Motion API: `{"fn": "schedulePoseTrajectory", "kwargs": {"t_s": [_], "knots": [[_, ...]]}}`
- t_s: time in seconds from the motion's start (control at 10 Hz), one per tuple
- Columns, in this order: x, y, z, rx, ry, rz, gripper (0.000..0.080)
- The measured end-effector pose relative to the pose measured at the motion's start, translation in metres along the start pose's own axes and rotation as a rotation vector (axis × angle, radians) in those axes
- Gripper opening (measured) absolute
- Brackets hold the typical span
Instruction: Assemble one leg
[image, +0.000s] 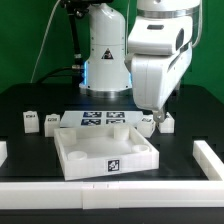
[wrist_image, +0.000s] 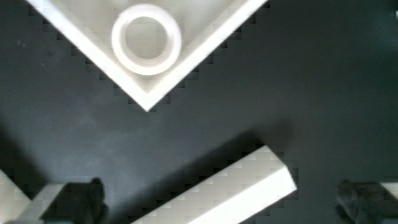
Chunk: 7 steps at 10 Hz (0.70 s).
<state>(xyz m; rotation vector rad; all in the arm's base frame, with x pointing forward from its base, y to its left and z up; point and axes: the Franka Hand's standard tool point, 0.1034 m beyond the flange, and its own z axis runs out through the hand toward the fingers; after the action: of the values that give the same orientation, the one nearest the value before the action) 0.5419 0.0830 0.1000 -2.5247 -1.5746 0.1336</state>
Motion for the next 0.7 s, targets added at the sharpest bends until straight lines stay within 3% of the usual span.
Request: {"fn": "schedulePoseTrajectory", "kwargs": {"t_s": [0.7], "knots": [[-0.0018,-0.0005,0.0021,-0.009,0.003,-0.012,0.0650]]}}
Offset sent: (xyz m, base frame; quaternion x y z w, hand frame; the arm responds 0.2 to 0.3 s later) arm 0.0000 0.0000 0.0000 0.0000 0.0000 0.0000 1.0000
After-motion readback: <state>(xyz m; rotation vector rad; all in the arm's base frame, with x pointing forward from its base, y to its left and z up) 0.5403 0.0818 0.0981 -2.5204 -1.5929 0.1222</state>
